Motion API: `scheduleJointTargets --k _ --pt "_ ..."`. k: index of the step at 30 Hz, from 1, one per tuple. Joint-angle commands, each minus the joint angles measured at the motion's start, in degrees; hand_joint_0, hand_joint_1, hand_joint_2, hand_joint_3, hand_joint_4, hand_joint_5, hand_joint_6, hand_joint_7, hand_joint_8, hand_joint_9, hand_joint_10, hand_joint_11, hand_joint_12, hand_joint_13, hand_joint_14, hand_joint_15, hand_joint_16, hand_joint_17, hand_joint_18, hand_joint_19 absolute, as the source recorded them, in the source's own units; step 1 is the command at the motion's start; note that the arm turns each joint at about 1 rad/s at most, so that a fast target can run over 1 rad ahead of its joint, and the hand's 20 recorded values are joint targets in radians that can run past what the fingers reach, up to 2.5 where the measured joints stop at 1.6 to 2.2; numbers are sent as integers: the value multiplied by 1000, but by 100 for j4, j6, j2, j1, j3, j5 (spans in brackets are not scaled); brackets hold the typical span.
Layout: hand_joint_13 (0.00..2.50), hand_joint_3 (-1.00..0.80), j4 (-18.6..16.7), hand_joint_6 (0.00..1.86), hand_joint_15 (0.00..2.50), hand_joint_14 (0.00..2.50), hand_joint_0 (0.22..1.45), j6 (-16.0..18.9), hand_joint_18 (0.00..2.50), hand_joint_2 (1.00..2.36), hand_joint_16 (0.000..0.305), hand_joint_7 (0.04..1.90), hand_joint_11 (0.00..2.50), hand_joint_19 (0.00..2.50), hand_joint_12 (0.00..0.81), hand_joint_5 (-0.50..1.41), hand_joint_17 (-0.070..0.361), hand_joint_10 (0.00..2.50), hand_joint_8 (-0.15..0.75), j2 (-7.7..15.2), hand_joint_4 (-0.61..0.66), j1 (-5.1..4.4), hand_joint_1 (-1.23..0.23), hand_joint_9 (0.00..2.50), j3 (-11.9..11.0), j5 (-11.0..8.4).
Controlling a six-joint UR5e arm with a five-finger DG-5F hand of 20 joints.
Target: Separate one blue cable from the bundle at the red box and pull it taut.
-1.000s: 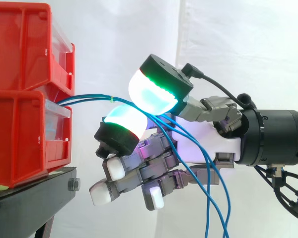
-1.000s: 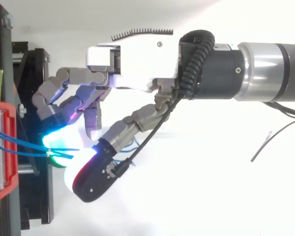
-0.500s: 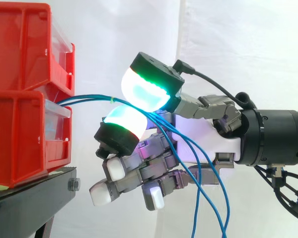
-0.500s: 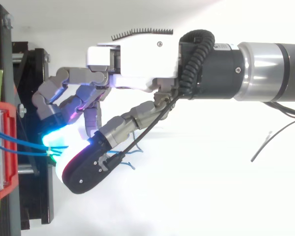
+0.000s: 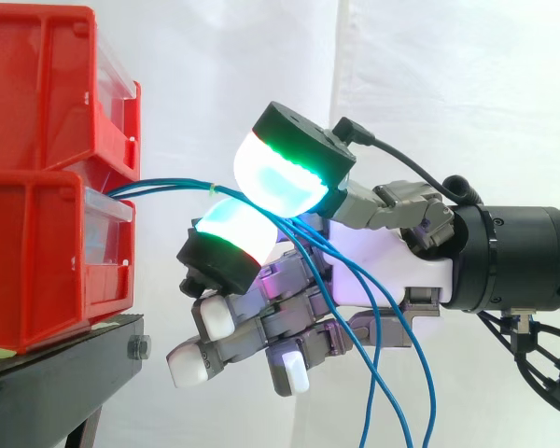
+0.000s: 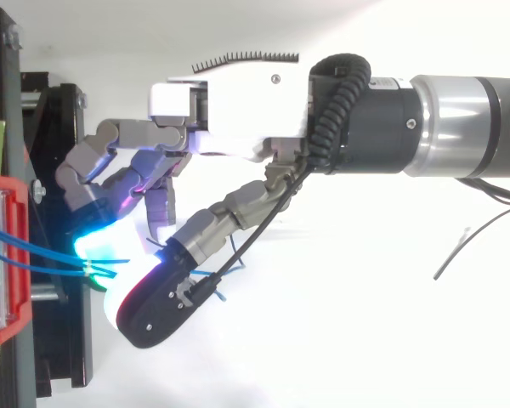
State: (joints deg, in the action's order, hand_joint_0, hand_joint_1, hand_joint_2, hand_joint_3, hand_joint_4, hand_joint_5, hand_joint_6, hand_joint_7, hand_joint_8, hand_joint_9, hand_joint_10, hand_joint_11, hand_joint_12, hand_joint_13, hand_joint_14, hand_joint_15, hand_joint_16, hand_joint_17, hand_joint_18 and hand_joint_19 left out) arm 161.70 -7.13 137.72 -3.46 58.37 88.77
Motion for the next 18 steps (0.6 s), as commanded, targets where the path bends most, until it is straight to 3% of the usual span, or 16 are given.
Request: scheduleJointTargets --k 1,12,18 --pt "871 -500 -7 855 499 21 771 9 904 1000 48 1204 857 724 388 -185 108 27 337 0 124 3 -928 1017 -1 0" --pt "893 -500 1 861 518 21 672 36 912 1000 48 1237 875 739 385 -169 107 27 343 0 135 29 -968 1054 -10 35" --pt "892 -500 10 855 520 22 572 45 920 1000 49 1212 866 754 394 -167 110 28 345 0 143 38 -913 1058 -28 35"
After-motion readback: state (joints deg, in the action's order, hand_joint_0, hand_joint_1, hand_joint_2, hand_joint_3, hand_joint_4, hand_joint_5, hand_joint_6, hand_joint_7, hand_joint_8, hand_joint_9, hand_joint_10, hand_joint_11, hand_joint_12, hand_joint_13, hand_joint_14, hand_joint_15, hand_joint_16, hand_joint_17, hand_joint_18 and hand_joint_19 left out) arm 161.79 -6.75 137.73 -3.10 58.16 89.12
